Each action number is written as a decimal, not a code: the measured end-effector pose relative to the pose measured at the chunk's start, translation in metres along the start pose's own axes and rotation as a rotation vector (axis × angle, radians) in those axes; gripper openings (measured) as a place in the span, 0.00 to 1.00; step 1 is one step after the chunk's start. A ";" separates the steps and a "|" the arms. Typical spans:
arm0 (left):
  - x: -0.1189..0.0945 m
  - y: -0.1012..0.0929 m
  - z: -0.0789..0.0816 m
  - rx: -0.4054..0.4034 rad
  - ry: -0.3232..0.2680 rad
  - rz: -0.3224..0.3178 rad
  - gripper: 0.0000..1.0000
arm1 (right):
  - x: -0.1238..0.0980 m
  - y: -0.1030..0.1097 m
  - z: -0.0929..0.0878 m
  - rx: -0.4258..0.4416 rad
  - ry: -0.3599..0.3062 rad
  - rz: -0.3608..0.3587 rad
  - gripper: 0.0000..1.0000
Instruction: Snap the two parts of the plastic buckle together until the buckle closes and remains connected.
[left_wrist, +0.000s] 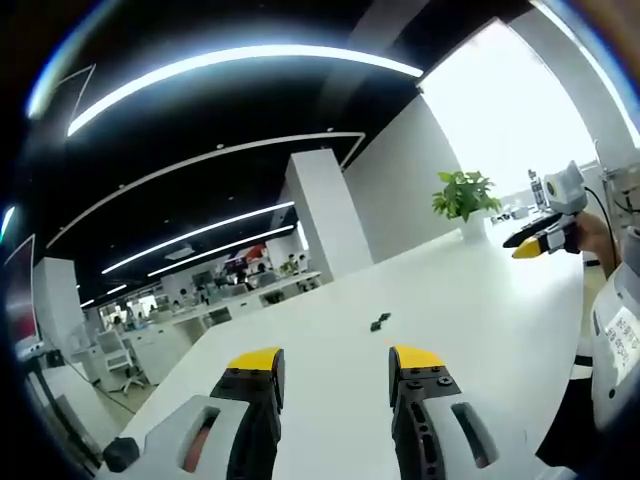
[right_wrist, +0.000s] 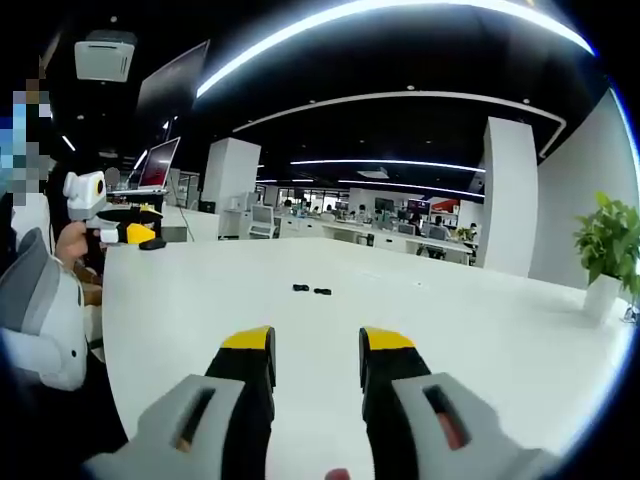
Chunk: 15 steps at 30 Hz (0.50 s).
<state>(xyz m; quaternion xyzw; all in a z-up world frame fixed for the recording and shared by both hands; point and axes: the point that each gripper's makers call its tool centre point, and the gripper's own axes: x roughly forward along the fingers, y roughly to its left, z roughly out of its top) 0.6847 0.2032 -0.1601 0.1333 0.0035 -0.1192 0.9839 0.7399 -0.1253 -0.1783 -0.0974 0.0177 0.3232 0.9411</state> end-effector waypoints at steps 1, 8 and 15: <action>0.000 0.000 0.000 0.000 0.000 -0.001 0.42 | 0.000 0.000 0.000 0.000 0.000 0.000 0.33; 0.001 -0.001 -0.001 -0.001 0.003 -0.003 0.42 | 0.000 0.000 -0.001 0.002 0.003 0.002 0.33; 0.003 0.000 -0.004 -0.008 0.012 -0.004 0.42 | 0.002 0.000 -0.003 0.009 0.006 0.006 0.33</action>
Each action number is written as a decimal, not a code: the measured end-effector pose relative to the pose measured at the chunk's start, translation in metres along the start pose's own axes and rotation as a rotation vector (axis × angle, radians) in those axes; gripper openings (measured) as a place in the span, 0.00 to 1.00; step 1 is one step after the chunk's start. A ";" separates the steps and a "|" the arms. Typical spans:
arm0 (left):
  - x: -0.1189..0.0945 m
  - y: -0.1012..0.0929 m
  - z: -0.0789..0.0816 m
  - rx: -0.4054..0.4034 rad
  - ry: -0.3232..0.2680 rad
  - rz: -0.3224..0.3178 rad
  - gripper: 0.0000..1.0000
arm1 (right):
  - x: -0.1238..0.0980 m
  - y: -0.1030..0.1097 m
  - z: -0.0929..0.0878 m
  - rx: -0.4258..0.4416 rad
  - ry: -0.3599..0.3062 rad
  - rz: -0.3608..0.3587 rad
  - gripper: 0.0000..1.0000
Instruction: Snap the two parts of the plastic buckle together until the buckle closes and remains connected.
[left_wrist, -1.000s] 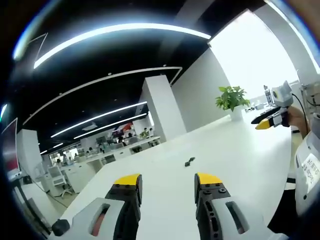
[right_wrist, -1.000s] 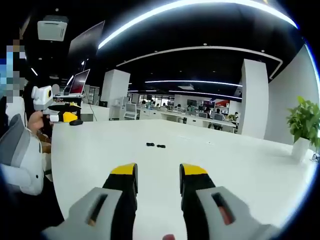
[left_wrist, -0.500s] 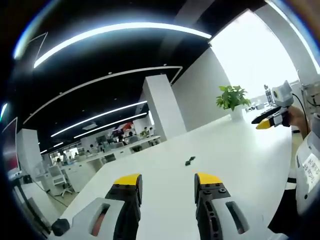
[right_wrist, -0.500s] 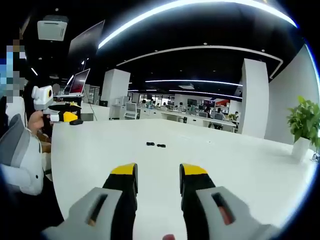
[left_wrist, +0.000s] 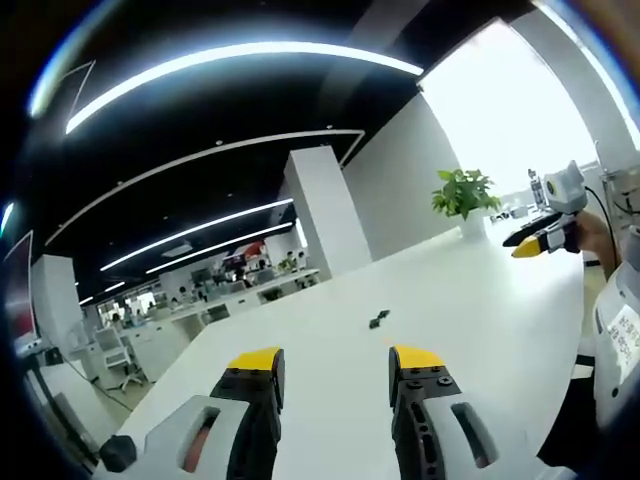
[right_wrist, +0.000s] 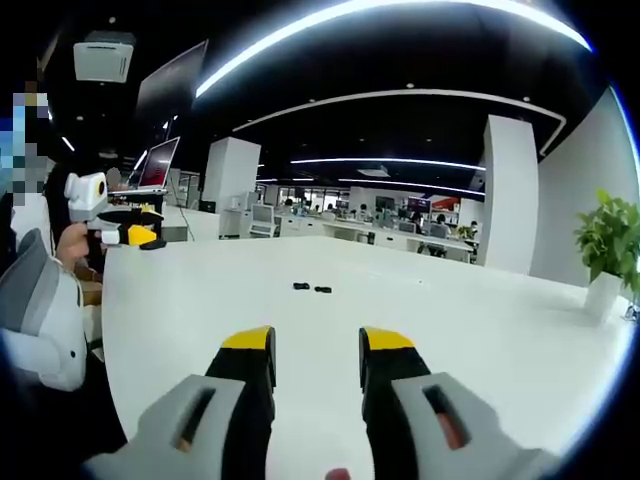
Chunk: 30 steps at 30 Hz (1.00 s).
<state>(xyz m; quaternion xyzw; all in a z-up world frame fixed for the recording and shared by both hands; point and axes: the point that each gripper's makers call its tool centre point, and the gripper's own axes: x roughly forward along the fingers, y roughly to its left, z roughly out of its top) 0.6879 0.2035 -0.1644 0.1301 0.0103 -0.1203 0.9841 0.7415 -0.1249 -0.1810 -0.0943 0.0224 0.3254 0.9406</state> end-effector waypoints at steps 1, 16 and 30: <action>0.000 0.001 0.001 -0.006 -0.004 0.007 0.42 | 0.000 0.000 0.000 0.002 -0.002 -0.001 0.33; 0.007 0.005 -0.002 -0.032 -0.017 0.009 0.42 | 0.007 -0.003 -0.003 0.026 -0.009 0.006 0.32; 0.012 0.010 -0.001 -0.077 -0.042 0.011 0.41 | 0.013 -0.006 -0.003 0.040 -0.027 -0.001 0.31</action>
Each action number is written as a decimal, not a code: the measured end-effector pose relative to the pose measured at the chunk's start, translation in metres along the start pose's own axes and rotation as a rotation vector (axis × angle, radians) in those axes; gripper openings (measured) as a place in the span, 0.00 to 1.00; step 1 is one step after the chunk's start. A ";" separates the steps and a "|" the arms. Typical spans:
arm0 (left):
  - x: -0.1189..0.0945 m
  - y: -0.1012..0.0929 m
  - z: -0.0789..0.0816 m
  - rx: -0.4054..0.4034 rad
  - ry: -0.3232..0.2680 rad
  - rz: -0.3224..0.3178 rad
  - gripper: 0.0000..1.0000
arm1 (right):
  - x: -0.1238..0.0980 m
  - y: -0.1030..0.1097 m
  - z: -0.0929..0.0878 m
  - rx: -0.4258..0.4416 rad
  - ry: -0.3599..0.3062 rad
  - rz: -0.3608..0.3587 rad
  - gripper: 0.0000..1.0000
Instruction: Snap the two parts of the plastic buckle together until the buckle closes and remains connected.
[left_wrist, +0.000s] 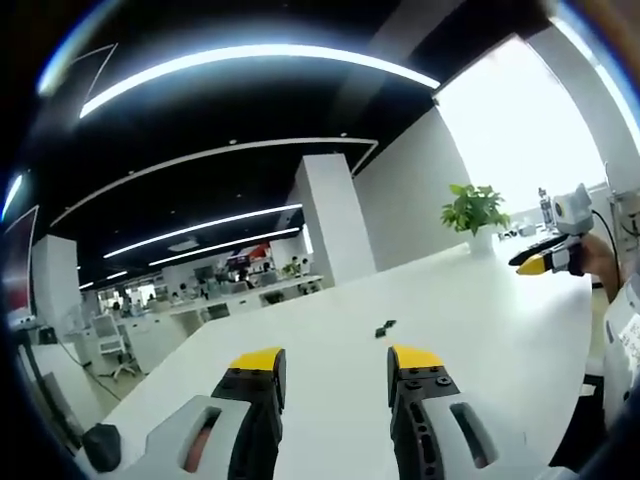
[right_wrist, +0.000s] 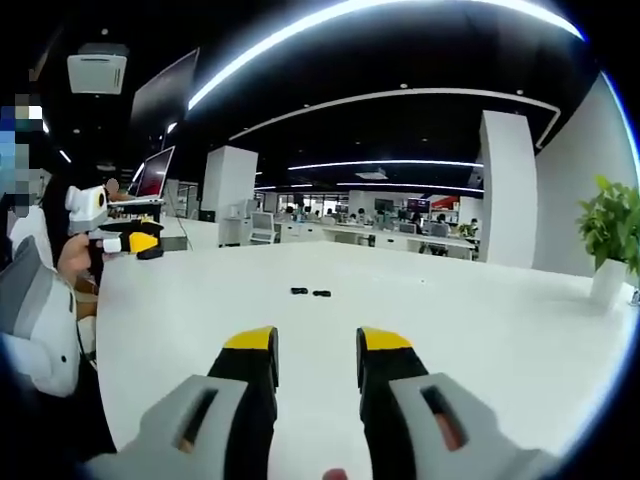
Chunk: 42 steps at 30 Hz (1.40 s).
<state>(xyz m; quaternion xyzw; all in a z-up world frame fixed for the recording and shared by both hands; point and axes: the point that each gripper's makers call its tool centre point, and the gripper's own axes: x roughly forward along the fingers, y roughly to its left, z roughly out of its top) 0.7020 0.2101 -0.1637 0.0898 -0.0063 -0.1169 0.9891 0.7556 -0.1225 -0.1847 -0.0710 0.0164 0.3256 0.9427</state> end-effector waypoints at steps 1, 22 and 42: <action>0.000 0.000 0.000 -0.002 -0.001 -0.003 0.41 | 0.001 -0.001 0.000 0.000 0.000 -0.002 0.31; 0.013 -0.001 -0.006 -0.041 -0.015 -0.027 0.41 | 0.007 -0.015 -0.008 -0.070 0.027 -0.071 0.31; 0.017 -0.003 -0.009 -0.012 0.008 -0.042 0.41 | 0.020 -0.008 -0.005 -0.090 0.050 -0.023 0.30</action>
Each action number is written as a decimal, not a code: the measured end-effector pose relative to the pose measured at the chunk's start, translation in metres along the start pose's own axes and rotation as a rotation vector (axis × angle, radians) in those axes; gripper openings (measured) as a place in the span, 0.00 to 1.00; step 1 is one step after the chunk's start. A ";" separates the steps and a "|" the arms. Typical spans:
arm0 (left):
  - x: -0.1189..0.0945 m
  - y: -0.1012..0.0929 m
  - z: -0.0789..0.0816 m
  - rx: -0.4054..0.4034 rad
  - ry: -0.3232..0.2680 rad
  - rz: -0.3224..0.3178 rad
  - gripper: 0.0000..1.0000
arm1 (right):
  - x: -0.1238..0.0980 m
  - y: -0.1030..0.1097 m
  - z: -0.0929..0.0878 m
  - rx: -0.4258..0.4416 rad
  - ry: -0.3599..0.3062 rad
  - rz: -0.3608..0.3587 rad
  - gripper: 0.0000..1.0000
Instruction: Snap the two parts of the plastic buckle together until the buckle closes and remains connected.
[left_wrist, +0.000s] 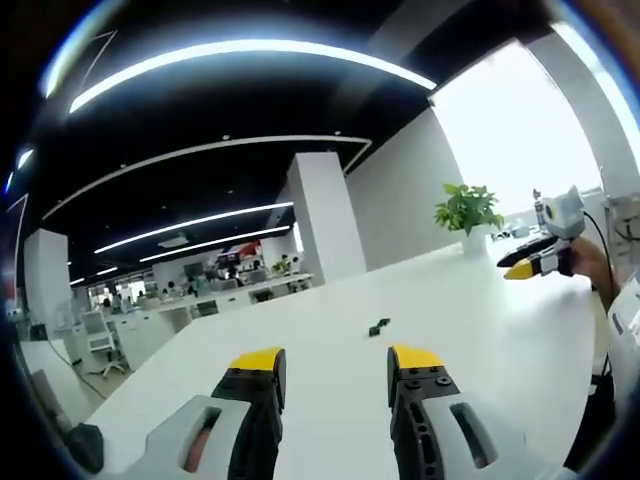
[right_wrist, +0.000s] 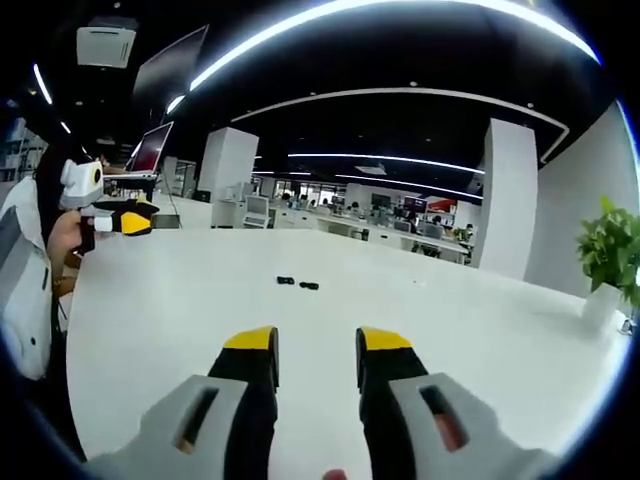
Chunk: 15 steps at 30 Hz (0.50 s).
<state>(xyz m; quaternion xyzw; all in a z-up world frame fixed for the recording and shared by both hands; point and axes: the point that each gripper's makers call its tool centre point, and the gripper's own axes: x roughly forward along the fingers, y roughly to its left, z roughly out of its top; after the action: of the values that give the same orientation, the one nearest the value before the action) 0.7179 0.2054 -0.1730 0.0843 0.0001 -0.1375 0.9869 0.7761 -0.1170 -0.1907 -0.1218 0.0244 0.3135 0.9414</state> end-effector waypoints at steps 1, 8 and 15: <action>0.000 0.001 0.000 -0.001 0.002 0.000 0.41 | 0.001 0.000 0.000 0.001 0.000 0.001 0.30; 0.000 0.003 0.001 0.000 0.007 -0.002 0.41 | 0.003 -0.002 -0.002 -0.007 0.017 0.006 0.30; -0.002 0.007 0.004 0.010 0.004 0.008 0.40 | 0.006 0.004 0.001 0.005 0.013 0.050 0.30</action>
<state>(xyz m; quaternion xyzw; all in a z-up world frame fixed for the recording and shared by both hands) 0.7181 0.2122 -0.1676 0.0895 0.0011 -0.1336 0.9870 0.7786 -0.1095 -0.1913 -0.1206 0.0341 0.3360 0.9335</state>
